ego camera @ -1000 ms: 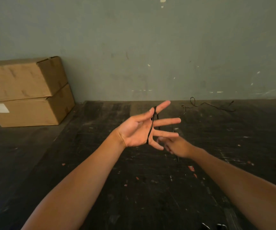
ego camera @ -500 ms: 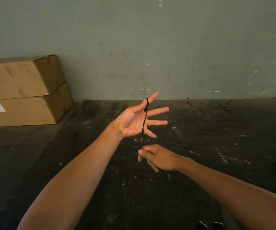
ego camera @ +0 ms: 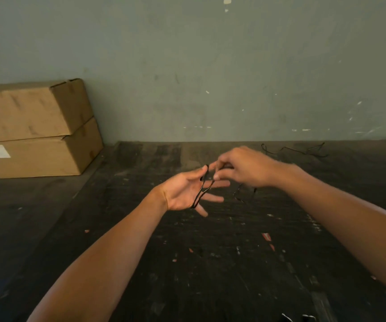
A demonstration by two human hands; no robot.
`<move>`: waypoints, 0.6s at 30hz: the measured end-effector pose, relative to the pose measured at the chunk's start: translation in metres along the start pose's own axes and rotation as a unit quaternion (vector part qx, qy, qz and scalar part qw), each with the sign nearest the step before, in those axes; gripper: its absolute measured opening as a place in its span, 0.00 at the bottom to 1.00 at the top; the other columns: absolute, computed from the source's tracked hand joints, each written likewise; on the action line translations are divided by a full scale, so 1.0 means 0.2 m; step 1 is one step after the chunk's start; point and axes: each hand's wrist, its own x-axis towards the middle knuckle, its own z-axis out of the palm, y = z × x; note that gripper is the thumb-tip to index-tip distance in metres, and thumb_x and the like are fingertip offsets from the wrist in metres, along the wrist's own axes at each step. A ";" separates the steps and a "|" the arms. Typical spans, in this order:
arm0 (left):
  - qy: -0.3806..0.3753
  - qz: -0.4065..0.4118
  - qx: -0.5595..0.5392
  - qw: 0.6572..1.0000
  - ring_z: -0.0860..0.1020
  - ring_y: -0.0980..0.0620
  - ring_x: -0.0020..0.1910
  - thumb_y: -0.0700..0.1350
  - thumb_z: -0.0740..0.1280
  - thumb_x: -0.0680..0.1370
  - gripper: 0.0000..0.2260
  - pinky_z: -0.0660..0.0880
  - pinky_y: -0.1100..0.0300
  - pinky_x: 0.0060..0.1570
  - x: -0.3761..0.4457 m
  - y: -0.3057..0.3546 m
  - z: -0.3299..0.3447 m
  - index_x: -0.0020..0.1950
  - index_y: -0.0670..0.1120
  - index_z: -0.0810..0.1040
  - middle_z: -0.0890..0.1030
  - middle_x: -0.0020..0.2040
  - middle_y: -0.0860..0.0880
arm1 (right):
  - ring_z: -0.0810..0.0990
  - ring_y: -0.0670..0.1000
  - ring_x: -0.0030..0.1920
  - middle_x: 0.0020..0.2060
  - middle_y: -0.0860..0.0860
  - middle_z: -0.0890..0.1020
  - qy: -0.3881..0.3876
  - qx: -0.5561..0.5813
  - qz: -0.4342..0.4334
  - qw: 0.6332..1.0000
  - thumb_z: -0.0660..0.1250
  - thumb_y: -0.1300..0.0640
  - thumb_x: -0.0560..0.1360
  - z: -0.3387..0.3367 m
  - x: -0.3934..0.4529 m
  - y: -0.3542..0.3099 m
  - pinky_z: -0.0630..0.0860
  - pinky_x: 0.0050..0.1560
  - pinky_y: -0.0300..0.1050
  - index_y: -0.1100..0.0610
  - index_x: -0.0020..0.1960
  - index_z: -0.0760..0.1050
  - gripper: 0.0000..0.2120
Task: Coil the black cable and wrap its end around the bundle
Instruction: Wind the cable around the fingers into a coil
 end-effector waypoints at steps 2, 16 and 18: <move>-0.011 -0.021 0.011 1.000 0.67 0.35 0.74 0.60 0.57 0.81 0.23 0.54 0.19 0.64 -0.01 -0.02 0.01 0.77 0.65 0.62 0.69 0.77 0.46 | 0.78 0.43 0.38 0.40 0.45 0.82 0.029 -0.009 -0.006 1.000 0.69 0.49 0.76 -0.08 0.03 0.04 0.70 0.39 0.40 0.51 0.48 0.81 0.06; -0.084 -0.028 0.006 0.996 0.65 0.32 0.75 0.59 0.56 0.82 0.22 0.56 0.19 0.64 -0.03 -0.04 0.08 0.77 0.66 0.62 0.66 0.78 0.43 | 0.79 0.41 0.39 0.39 0.47 0.83 0.084 0.204 0.003 0.975 0.66 0.52 0.79 -0.10 0.04 0.19 0.72 0.42 0.39 0.45 0.46 0.79 0.05; -0.073 -0.028 0.002 0.997 0.66 0.32 0.74 0.59 0.56 0.82 0.22 0.55 0.18 0.63 -0.02 -0.04 0.08 0.77 0.65 0.62 0.67 0.78 0.43 | 0.80 0.50 0.41 0.41 0.51 0.83 0.080 0.205 -0.008 0.976 0.65 0.51 0.79 -0.10 0.04 0.18 0.74 0.44 0.46 0.47 0.48 0.79 0.04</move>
